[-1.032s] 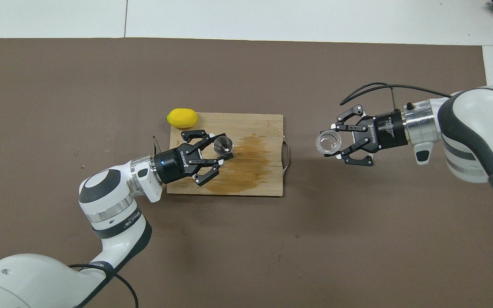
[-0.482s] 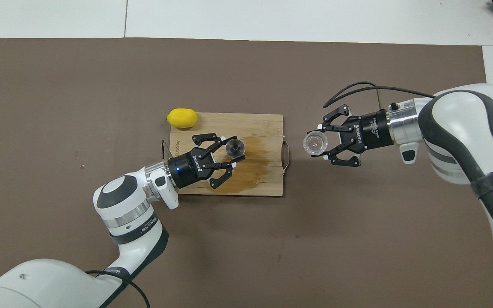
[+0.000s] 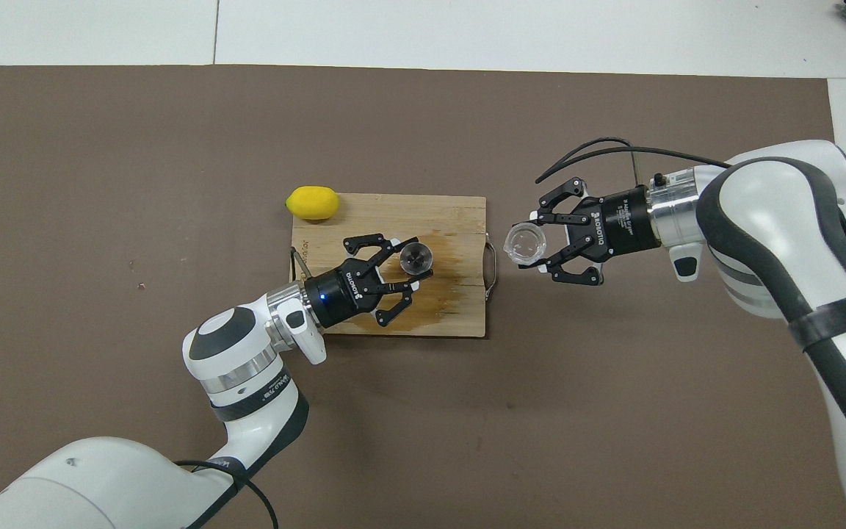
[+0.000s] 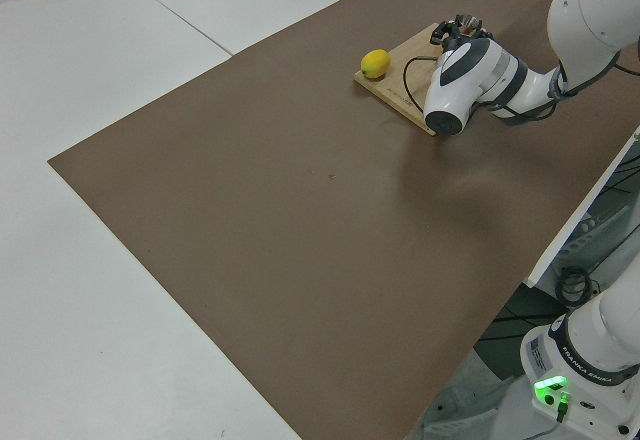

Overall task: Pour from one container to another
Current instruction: 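Set the metal cup on the board while the right gripper brings the glass over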

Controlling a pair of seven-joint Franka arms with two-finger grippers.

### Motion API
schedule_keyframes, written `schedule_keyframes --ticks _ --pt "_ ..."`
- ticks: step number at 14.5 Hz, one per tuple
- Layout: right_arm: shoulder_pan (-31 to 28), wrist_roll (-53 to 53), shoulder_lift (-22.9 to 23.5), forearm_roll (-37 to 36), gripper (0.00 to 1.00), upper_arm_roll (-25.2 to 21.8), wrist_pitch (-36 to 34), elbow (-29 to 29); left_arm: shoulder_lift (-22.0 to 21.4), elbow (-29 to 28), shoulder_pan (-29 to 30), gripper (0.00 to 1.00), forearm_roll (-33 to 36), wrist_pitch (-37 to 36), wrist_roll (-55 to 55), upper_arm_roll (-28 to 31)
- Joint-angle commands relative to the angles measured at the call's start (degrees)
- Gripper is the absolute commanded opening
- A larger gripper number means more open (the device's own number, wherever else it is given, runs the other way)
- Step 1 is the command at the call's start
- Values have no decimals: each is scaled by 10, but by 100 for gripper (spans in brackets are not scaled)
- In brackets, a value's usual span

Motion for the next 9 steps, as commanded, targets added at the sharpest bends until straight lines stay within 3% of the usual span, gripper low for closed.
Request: schedule_keyframes --ticks 1,9 --pt "13 16 -7 -21 0 -1 11 5 2 7 -15 47 -14 7 13 6" --pt "55 58 2 -74 0 -1 23 40 4 7 -19 64 -15 34 13 7"
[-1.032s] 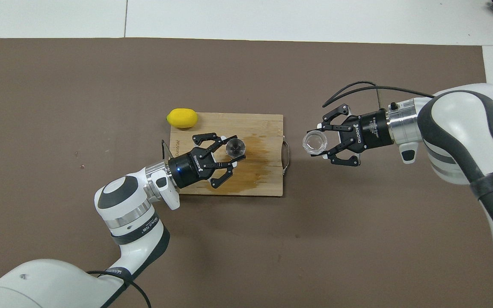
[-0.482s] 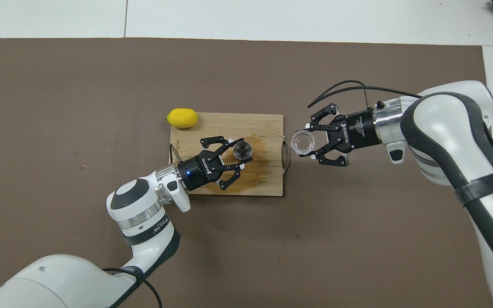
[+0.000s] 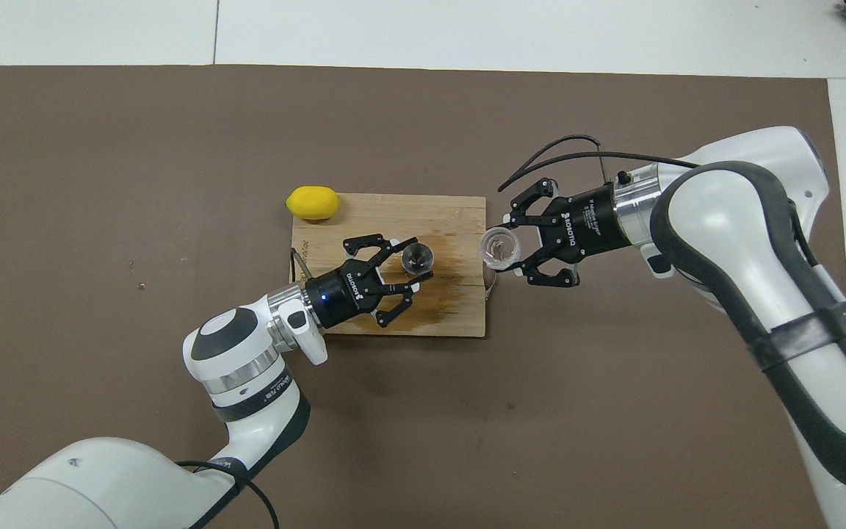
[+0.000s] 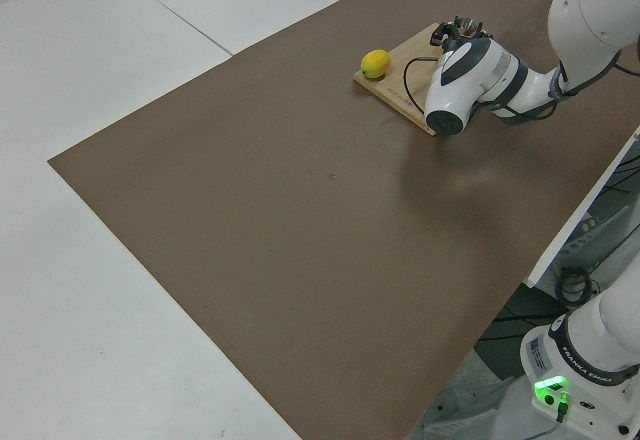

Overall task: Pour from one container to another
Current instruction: 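Set the metal cup on the board while the right gripper brings the glass over, then withdraw the left gripper while the right gripper tilts the glass over the cup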

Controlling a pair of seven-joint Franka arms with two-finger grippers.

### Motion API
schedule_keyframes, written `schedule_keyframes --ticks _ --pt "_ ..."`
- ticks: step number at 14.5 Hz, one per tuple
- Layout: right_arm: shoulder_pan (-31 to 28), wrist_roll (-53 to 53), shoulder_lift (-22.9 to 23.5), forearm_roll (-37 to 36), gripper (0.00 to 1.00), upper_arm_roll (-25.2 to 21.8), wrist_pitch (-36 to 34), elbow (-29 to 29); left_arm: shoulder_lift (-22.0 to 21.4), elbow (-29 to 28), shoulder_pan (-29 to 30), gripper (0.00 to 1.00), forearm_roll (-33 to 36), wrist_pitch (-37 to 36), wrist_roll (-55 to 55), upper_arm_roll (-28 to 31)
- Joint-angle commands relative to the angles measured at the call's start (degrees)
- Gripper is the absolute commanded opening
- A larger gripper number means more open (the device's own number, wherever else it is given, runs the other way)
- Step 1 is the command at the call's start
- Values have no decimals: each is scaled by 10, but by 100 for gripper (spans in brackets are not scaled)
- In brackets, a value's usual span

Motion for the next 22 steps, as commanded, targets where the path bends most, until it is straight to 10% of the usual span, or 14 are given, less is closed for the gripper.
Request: schedule_keyframes --ticks 1,4,22 --pt "20 21 3 -34 0 -1 11 13 4 7 -16 69 -14 17 12 8" --pt "37 30 4 -73 0 -1 19 13 5 6 -14 99 -14 17 11 8" --pt "92 179 36 -185 0 -1 50 83 -30 -81 131 100 146 -110 7 11"
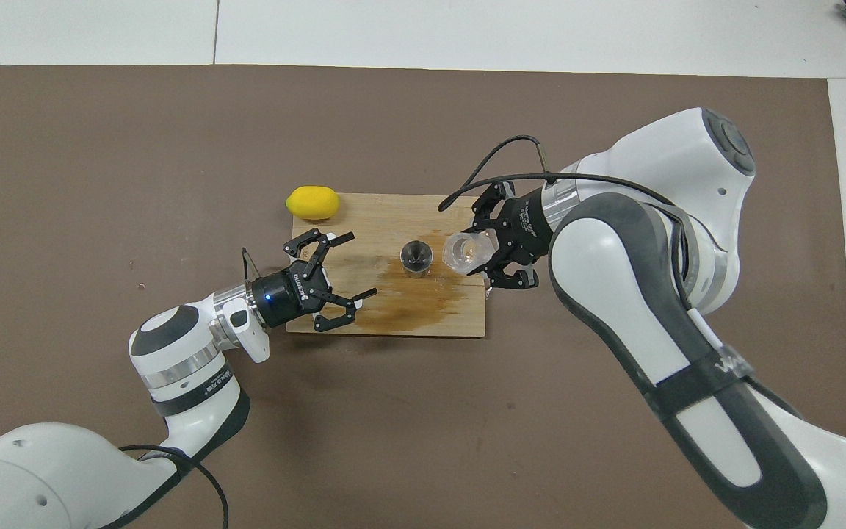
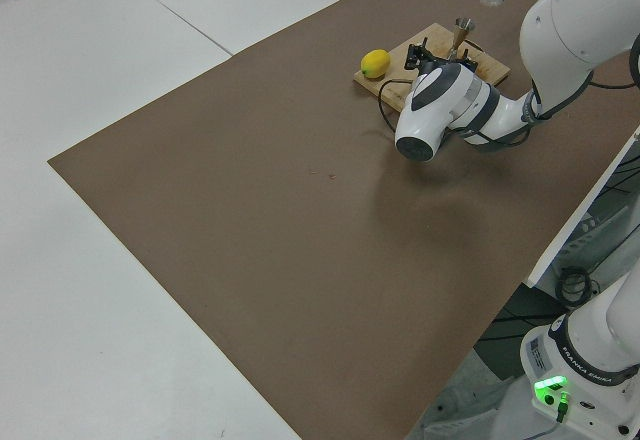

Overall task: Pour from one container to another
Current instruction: 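Withdraw the left gripper while the right gripper tilts the glass over the cup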

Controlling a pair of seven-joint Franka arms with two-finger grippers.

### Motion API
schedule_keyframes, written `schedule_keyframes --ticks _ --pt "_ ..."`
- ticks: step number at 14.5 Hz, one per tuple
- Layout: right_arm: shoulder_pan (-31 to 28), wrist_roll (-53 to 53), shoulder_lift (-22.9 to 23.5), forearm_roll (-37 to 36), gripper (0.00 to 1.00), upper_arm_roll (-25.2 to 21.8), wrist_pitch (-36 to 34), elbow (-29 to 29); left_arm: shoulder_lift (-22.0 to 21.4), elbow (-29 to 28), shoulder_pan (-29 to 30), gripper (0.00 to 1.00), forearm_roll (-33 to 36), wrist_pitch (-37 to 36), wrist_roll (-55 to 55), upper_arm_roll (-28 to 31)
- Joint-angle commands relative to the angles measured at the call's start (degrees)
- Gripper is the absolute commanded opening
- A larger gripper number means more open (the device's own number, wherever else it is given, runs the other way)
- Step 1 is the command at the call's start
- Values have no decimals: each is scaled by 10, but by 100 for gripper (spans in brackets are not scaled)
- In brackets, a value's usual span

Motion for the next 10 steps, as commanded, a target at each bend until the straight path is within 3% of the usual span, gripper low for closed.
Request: schedule_keyframes --ticks 1,10 --pt "12 40 17 -28 0 -1 1 26 -34 -41 46 100 50 -35 6 -3" --pt "36 96 29 -70 0 -1 28 41 -78 -44 210 100 299 -87 -24 0"
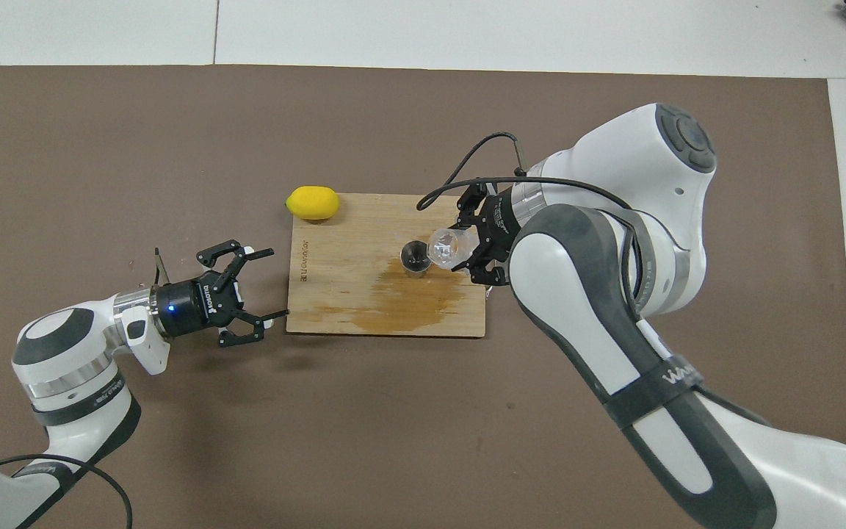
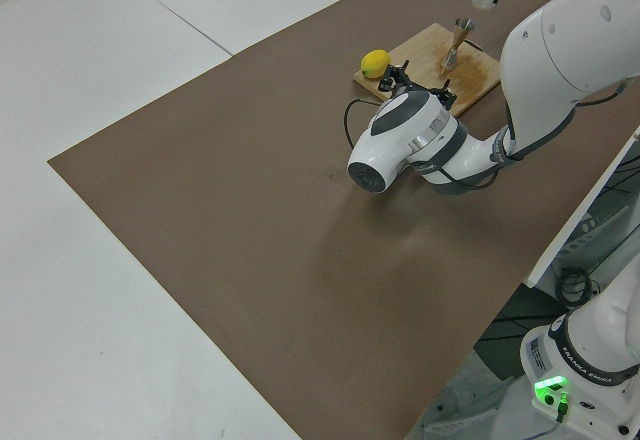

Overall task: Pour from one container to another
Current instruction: 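Withdraw the left gripper while the right gripper tilts the glass over the cup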

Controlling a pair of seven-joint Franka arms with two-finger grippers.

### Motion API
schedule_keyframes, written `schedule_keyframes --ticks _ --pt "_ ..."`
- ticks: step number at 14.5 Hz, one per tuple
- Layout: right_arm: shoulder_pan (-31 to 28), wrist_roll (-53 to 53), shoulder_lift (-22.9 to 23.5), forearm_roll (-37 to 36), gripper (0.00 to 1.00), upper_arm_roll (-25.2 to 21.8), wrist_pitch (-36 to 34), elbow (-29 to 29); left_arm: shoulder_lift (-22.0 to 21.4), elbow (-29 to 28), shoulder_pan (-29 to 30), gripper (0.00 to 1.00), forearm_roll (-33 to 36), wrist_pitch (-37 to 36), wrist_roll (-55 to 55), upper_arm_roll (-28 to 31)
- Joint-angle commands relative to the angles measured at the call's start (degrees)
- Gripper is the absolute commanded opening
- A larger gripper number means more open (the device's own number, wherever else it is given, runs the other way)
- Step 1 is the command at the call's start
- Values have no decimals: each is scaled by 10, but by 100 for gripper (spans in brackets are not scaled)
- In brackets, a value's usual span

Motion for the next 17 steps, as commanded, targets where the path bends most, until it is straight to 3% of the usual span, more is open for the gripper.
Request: schedule_keyframes --ticks 1,7,10,17 --pt "7 19 9 -22 0 -2 8 13 -27 -10 46 100 69 -18 -12 -2" --pt "15 52 10 -61 0 -1 17 11 -58 69 142 100 279 -48 -95 -1" --pt "24 77 10 -68 0 -2 35 10 -66 142 161 100 391 -53 -129 0" --pt "33 121 16 -106 0 -1 43 15 -77 306 175 100 577 -152 -235 0"
